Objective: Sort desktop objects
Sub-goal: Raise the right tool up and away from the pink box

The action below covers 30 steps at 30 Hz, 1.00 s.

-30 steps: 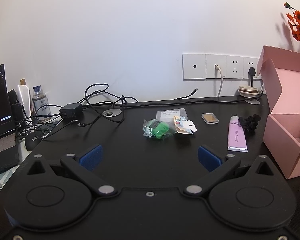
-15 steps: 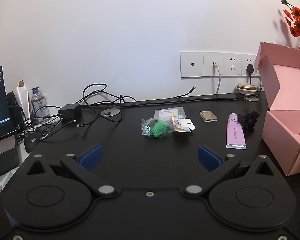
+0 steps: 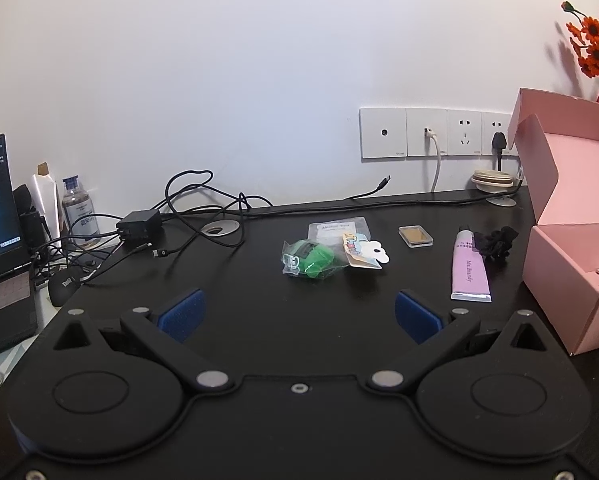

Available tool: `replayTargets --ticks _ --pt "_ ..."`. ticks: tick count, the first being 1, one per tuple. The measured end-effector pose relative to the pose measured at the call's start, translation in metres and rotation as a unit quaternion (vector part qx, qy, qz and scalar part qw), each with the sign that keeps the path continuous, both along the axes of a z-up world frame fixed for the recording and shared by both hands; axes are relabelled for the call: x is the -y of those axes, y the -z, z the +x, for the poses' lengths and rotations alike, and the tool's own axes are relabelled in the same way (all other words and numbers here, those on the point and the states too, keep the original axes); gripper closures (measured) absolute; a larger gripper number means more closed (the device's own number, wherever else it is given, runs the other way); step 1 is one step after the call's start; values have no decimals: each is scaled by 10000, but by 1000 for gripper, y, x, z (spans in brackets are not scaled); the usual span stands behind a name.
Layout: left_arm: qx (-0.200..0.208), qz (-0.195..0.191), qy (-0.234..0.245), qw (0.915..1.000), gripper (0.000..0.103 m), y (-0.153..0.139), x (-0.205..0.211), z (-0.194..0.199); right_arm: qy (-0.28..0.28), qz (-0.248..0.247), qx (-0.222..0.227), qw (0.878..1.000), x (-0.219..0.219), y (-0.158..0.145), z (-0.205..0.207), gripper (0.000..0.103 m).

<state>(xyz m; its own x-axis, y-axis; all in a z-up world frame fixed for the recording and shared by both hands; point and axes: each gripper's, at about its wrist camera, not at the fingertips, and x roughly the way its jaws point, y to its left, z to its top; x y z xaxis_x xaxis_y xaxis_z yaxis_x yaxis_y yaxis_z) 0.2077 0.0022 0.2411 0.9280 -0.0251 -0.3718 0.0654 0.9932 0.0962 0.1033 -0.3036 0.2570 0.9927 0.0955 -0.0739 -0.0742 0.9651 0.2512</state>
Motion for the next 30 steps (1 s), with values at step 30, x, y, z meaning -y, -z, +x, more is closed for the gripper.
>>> replayTargets --ticks 30 --pt "564 615 513 9952 0 -21 19 17 104 -427 -195 9988 -7 29 28 1"
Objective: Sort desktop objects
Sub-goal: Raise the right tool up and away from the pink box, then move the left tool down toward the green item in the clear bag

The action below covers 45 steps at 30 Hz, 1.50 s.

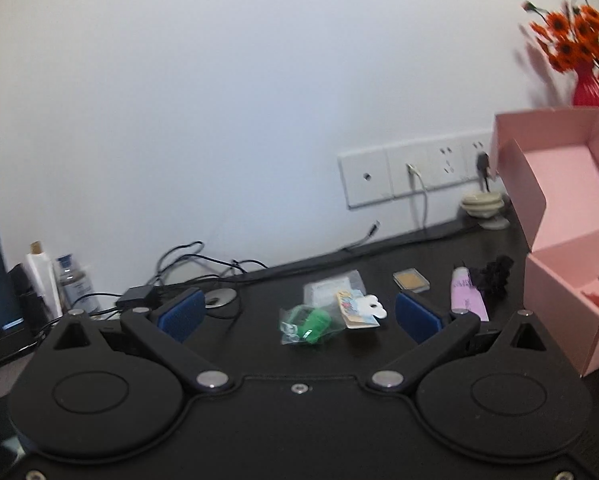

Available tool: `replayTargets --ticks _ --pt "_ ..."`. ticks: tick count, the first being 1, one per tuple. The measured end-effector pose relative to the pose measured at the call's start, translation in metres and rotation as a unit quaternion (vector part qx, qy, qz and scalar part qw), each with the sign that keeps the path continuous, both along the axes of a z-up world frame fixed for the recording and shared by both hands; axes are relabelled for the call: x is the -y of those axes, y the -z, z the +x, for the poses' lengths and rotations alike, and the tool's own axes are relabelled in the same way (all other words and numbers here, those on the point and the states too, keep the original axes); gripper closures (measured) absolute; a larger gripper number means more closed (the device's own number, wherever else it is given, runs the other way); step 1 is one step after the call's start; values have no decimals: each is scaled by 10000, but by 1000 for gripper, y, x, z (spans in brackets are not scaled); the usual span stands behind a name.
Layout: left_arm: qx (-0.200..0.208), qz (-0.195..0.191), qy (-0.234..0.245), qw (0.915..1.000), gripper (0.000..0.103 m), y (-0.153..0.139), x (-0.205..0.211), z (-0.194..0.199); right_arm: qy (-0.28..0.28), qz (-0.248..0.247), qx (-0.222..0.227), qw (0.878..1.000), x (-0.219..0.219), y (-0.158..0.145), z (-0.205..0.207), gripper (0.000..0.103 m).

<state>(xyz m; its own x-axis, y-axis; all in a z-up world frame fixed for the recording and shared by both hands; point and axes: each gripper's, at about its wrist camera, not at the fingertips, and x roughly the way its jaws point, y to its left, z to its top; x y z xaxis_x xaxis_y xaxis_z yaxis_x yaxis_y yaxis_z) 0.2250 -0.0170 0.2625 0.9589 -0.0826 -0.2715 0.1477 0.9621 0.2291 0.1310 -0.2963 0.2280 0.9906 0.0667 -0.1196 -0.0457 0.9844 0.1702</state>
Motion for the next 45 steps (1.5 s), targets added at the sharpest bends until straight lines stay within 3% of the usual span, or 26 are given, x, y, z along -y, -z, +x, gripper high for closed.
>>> replayTargets --ticks 4,10,18,24,28,39,45 --pt "-364 234 454 9980 0 4 8 23 -268 229 -2 9994 -1 1 6 1" --pt "-220 240 399 9987 0 15 6 54 -494 97 62 9987 -5 -2 14 1" --pt "-495 345 751 9953 0 25 16 94 -609 236 23 9979 -4 2 16 1" --pt "-1093 120 1140 9874 0 31 16 115 -472 727 -48 9962 11 5 19 1" --pt "-1198 274 927 9881 0 36 20 118 -448 972 -115 9942 19 7 21 1" --pt "-1140 577 426 9909 0 38 24 120 -430 694 27 9967 11 6 16 1" --pt "-1660 385 437 9844 0 42 18 136 -387 773 9 9963 13 6 17 1"
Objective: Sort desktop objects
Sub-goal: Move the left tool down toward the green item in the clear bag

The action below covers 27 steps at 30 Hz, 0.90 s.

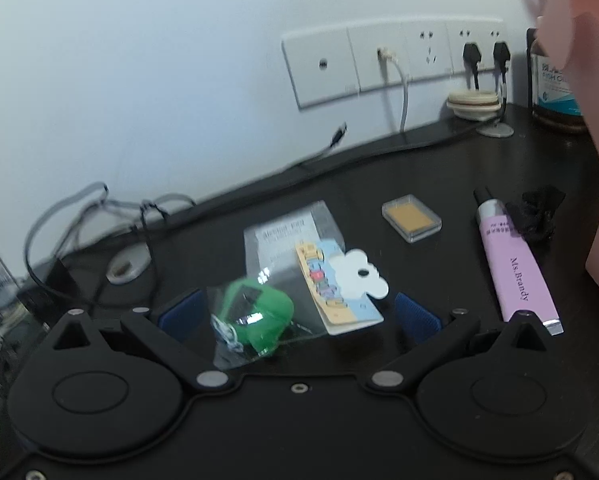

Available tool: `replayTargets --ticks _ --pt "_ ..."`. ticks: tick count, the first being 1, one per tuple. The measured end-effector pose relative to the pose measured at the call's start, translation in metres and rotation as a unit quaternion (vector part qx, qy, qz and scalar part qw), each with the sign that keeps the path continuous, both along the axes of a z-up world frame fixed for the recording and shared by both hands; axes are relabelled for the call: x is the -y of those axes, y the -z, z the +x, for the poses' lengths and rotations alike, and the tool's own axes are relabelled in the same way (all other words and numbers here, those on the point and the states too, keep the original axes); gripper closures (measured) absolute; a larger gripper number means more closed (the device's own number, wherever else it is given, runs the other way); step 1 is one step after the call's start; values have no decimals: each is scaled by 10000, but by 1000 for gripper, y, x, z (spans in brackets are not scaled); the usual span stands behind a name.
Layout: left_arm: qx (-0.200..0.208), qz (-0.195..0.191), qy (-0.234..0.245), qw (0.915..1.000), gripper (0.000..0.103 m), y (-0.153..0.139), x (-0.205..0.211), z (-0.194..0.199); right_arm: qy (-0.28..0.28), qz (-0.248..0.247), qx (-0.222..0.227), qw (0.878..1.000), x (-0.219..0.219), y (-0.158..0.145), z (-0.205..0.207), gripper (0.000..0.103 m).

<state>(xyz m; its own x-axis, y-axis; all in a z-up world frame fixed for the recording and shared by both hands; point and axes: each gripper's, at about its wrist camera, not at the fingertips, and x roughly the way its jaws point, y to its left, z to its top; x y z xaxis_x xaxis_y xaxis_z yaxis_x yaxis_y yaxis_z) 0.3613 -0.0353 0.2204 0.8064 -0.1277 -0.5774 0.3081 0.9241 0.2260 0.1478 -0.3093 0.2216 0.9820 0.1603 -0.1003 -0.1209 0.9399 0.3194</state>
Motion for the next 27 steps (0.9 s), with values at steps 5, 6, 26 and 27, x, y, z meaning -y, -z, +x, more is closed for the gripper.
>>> replayTargets --ticks 5,6,26,27 --pt "-74 -130 -48 9999 0 1 -4 1 59 69 1 10000 2 1 -1 1" --pt "-81 -133 -53 9999 2 1 -4 1 57 63 1 10000 2 1 -1 1" --pt "-202 0 -181 9996 2 4 -2 -1 85 129 -196 9997 4 2 4 1" --pt "-194 8 -189 9996 2 4 -1 -1 82 135 -205 9997 4 2 4 1"
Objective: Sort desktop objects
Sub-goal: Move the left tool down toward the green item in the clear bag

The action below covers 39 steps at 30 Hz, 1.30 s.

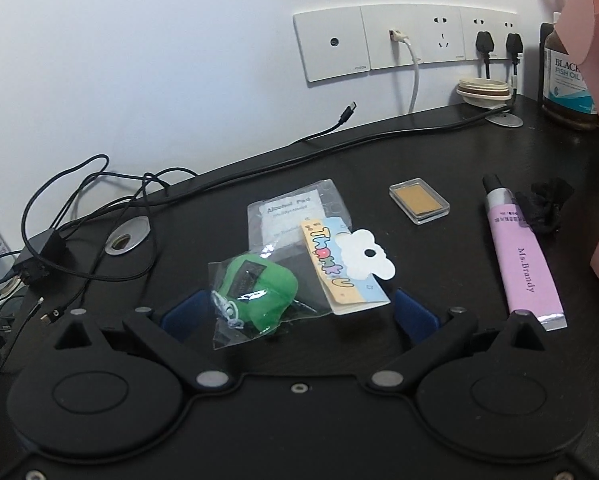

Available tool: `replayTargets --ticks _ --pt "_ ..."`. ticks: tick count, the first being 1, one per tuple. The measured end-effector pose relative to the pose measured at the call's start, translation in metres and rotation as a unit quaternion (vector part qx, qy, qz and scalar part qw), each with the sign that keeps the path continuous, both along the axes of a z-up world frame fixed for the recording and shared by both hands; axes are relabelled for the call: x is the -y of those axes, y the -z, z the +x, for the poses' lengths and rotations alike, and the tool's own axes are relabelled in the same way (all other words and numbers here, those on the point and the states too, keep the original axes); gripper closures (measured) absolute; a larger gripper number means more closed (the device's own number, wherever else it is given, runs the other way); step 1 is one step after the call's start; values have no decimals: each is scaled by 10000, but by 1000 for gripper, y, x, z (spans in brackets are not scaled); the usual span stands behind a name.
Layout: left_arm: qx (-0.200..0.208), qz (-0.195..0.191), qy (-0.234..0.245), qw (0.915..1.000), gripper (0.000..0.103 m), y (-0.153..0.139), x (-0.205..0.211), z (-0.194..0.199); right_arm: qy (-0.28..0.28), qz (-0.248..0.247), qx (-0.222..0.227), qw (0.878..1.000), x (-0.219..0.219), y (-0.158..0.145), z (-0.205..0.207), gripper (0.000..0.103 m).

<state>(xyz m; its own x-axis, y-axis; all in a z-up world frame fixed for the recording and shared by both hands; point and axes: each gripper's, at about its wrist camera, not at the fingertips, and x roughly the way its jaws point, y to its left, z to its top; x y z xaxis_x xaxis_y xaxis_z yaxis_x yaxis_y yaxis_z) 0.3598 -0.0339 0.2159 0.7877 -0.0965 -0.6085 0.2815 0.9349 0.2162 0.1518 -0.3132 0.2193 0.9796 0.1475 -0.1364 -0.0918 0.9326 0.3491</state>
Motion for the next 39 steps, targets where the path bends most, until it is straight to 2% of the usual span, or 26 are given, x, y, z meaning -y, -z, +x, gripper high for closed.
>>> replayTargets --ticks 2,3,5,7,9,10,18,26,32,37,39 --pt "10 -2 -4 10000 4 0 0 0 -7 12 -18 10000 0 0 0 1" --pt "13 -33 21 10000 11 0 0 -1 -8 19 -23 10000 1 0 1 1" --pt "23 -88 43 9999 16 -1 -1 -2 -6 28 -31 10000 1 0 1 1" --pt "76 -109 17 9999 27 -2 -2 -4 -6 32 -38 10000 1 0 1 1" --pt "90 -142 -7 9999 51 -2 -3 -7 -9 36 -46 10000 1 0 2 1" --pt "75 -177 14 9998 56 -2 -4 -9 -12 37 -50 10000 1 0 2 1" --pt "230 -134 85 9996 78 -5 -8 -33 -24 55 -60 10000 2 1 2 1" --pt "279 -310 173 9990 88 -10 -17 -66 -28 -12 -27 10000 0 0 1 1" --pt "174 -466 260 9984 88 -9 -24 -90 -16 22 -49 10000 1 0 2 1" --pt "232 -466 290 9982 84 -13 -30 -99 -29 -60 -36 10000 -2 0 2 1" --pt "246 -568 237 9978 78 -16 -33 -96 -35 -100 -10 9999 -3 -1 1 1"
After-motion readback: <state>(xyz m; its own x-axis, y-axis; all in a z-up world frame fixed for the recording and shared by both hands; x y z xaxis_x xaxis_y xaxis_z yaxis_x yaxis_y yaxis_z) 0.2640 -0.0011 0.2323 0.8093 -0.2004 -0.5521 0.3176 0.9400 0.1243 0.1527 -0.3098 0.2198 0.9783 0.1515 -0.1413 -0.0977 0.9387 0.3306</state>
